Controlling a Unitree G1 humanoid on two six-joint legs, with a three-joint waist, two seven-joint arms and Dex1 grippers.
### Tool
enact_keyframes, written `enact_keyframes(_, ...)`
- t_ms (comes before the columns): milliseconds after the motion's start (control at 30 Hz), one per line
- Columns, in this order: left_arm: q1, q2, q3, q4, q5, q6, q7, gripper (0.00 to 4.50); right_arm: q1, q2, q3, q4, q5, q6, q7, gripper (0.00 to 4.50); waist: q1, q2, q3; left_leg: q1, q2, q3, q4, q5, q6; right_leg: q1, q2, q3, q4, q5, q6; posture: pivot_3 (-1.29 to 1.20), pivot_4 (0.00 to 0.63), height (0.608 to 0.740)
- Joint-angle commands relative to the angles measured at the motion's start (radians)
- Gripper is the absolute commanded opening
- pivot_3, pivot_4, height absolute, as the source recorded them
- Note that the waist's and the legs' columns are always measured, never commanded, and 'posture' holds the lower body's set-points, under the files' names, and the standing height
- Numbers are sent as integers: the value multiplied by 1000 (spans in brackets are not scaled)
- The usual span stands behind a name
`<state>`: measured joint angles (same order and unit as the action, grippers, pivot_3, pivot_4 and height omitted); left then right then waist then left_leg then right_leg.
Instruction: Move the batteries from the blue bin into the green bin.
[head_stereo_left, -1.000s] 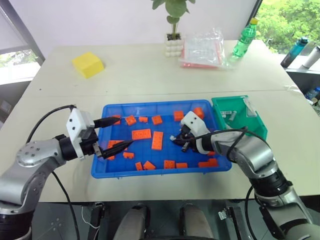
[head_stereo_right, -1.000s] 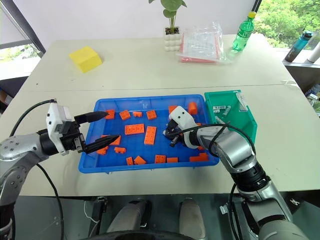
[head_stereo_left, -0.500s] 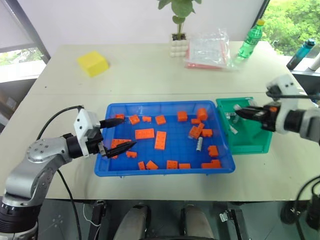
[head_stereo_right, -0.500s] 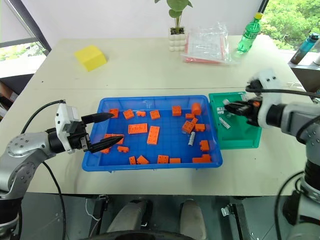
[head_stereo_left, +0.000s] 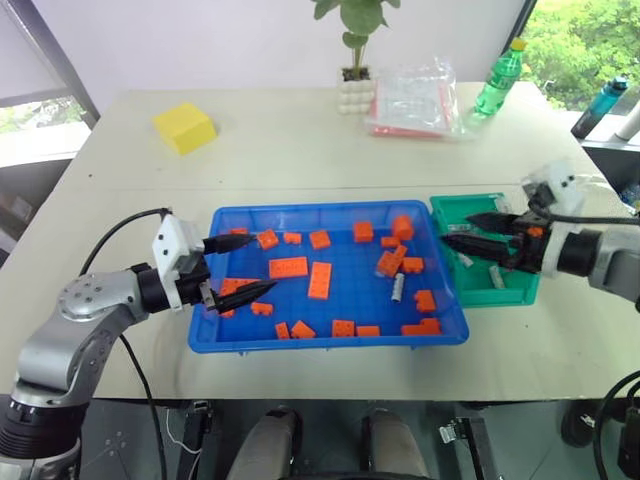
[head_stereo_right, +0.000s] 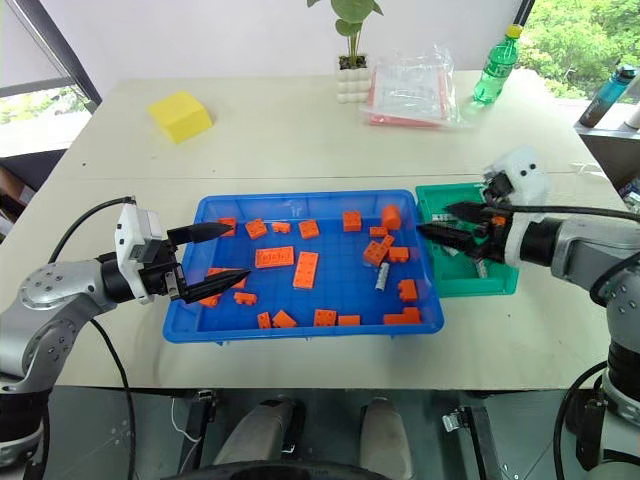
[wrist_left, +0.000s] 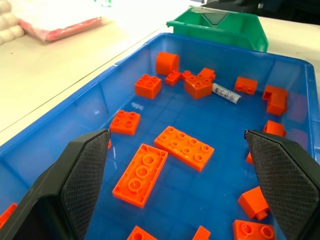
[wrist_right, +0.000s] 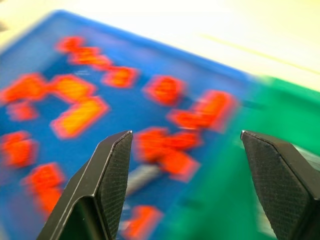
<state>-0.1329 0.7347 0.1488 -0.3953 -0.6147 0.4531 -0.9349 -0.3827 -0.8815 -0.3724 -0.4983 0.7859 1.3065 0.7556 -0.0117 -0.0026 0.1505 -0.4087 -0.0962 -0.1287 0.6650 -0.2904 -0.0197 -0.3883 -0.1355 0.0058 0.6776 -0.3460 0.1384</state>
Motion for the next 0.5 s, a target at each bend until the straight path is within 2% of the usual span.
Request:
enact_keyframes(33,0,5,17,-38,-4,-6,8,4500,-6,48,31,-44,28,119,-103,3528,-1,0,0,0,0,0,0,0,0,0,0,0,-1,0,0,0,150,726)
enact_keyframes(267,24,10,33,-64,-13,2,25,4500,-6,208,92,-133,4,267,-296,3528,0,-1,0,0,0,-1,0,0,0,0,0,0,-1,0,0,0,150,726)
enact_keyframes(500,35,11,41,-80,-20,6,44,4500,-6,288,173,-176,-56,308,-421,3528,-2,-1,0,0,-1,-2,0,0,0,0,0,0,-1,0,0,0,150,726)
